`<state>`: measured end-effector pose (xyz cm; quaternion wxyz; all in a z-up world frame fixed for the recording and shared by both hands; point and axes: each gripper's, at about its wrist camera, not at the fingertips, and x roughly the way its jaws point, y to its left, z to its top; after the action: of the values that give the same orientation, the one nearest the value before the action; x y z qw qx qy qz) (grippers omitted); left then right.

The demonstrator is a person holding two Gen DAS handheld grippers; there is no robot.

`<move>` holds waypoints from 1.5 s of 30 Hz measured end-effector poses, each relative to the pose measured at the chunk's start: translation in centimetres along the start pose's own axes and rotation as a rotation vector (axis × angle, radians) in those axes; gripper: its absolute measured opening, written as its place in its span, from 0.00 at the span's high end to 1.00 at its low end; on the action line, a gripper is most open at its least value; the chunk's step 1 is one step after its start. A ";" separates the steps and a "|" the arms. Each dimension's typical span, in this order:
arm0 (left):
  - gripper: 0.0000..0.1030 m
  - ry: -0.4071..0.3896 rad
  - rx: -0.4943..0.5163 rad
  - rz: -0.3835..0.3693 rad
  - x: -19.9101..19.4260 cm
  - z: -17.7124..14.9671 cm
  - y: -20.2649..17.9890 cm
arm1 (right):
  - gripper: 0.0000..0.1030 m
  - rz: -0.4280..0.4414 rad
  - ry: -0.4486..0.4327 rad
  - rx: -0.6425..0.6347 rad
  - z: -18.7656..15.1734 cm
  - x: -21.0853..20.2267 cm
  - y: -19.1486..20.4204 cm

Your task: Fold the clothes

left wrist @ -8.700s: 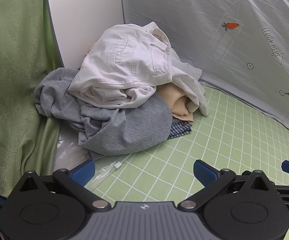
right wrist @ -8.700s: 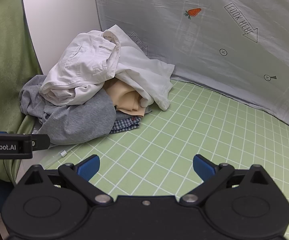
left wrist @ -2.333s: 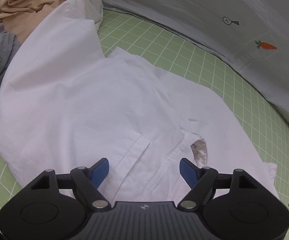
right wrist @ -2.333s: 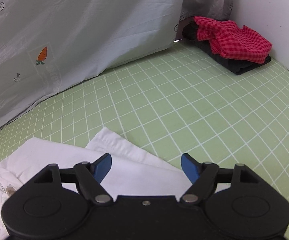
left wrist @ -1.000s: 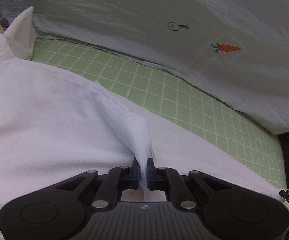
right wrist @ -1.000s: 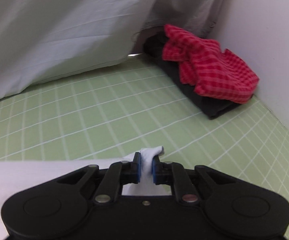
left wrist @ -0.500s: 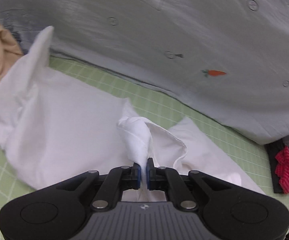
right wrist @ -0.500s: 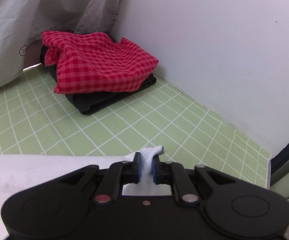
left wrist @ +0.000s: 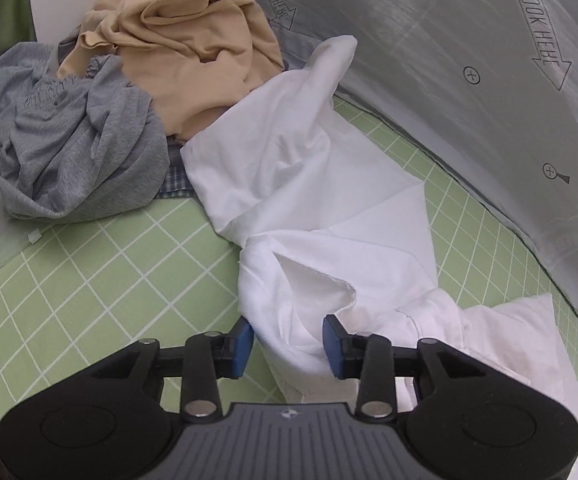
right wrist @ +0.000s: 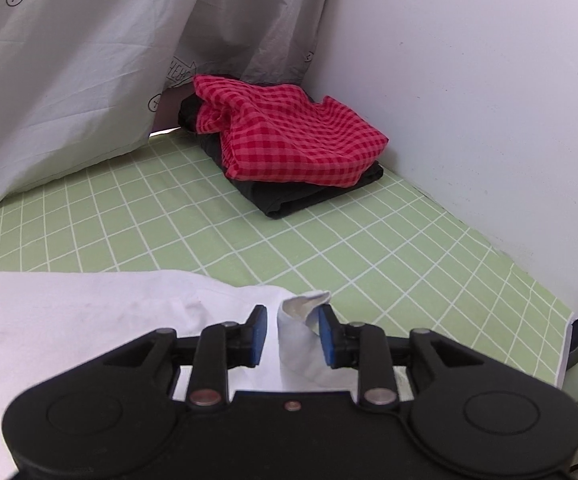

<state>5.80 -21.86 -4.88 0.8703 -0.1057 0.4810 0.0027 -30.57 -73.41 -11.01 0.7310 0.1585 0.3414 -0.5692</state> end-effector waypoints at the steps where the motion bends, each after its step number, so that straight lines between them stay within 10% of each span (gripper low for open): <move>1: 0.54 -0.016 0.002 0.000 -0.4 0.3 -0.6 | 0.64 0.002 -0.002 -0.004 0.0 -0.2 0.1; 4: 0.29 -0.080 0.010 -0.029 -1.9 1.5 -2.2 | 0.53 0.020 -0.006 0.003 -0.1 -0.9 0.3; 10: 0.17 -0.024 0.090 -0.107 -0.5 0.8 -7.4 | 0.43 0.035 0.005 0.045 -0.5 -0.9 0.2; 21: 0.17 0.179 0.240 -0.284 4.4 -4.2 -17.6 | 0.21 0.046 0.033 0.025 -0.5 1.2 1.1; 40: 0.12 0.362 0.457 -0.236 11.8 -11.7 -28.6 | 0.06 -0.061 0.149 0.127 0.3 9.2 1.0; 43: 0.19 0.337 0.508 -0.234 11.6 -12.1 -28.6 | 0.06 -0.047 0.157 0.115 0.3 9.4 1.0; 45: 0.44 0.288 0.559 -0.213 11.1 -12.3 -28.4 | 0.07 -0.035 0.158 0.112 0.3 9.4 1.0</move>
<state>4.48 -52.98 -15.37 0.7842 0.0882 0.5673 -0.2356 -28.46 -80.09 -17.37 0.6815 0.2376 0.3684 -0.5859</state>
